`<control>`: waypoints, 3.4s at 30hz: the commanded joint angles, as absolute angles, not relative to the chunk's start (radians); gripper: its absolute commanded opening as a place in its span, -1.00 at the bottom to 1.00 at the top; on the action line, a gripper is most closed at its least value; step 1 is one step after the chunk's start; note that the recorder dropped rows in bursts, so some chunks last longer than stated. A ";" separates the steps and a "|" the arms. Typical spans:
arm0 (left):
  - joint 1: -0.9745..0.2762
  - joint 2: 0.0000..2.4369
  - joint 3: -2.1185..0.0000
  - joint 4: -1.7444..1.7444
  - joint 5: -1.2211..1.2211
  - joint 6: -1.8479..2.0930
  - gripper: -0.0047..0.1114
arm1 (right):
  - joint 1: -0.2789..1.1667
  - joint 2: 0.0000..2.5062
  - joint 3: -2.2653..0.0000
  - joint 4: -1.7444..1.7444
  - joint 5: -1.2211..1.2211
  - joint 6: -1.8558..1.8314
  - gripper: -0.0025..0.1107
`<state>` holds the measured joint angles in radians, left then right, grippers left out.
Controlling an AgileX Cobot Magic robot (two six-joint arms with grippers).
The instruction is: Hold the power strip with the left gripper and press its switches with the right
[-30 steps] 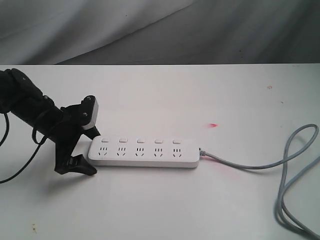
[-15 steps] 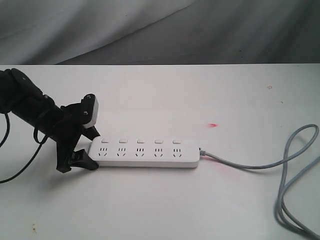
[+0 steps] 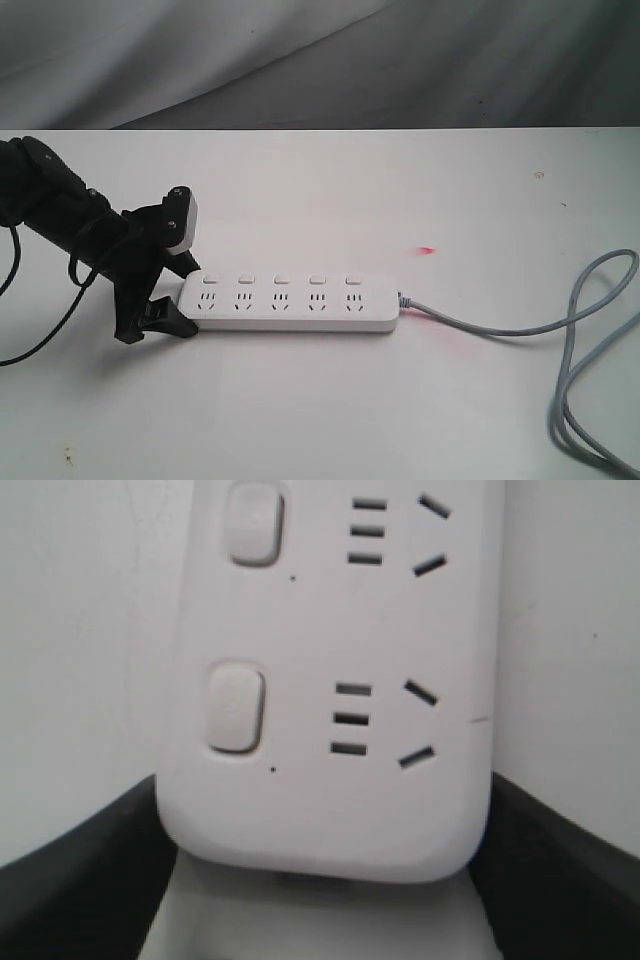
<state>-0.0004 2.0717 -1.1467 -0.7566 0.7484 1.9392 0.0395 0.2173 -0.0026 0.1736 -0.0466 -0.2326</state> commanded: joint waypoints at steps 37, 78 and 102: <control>-0.005 2.080 -1.145 -0.743 0.684 1.942 0.16 | 0.032 0.214 0.000 0.176 0.015 -0.229 -0.96; -0.005 2.080 -1.145 -0.743 0.684 1.945 0.16 | 0.569 1.565 -1.229 0.310 0.767 -0.636 -0.96; -0.005 2.080 -1.145 -0.743 0.684 1.945 0.16 | 0.569 1.996 -1.478 0.758 0.771 -1.251 -0.96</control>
